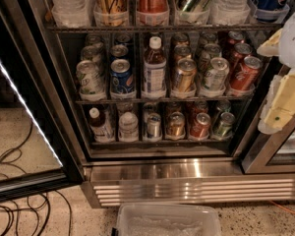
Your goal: Pick pepsi can from middle shelf of fridge
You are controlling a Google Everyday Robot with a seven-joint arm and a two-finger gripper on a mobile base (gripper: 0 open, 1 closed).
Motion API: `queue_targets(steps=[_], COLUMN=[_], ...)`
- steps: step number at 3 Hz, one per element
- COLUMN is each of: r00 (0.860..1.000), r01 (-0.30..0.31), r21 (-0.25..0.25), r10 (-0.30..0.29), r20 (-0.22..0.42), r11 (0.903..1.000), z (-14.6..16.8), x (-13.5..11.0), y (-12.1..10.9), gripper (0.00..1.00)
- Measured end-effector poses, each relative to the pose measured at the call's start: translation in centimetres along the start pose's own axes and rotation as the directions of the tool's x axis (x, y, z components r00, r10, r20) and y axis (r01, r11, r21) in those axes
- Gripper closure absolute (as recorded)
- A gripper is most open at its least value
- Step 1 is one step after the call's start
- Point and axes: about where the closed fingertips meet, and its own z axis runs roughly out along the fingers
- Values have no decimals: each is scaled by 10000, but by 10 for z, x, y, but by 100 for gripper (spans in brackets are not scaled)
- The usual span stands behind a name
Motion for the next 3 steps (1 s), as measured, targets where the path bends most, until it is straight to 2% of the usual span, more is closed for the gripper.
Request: queue_targets(steps=[1, 2, 3], r00=[10000, 9989, 9987], r01=[1, 284, 292], r21=[-2, -547, -555], r10=[-1, -263, -268], r20=[2, 400, 435], r11=[10000, 9981, 9980], z=[0, 13, 13], x=[0, -10, -11], y=[0, 3, 3], gripper=[0, 0, 0])
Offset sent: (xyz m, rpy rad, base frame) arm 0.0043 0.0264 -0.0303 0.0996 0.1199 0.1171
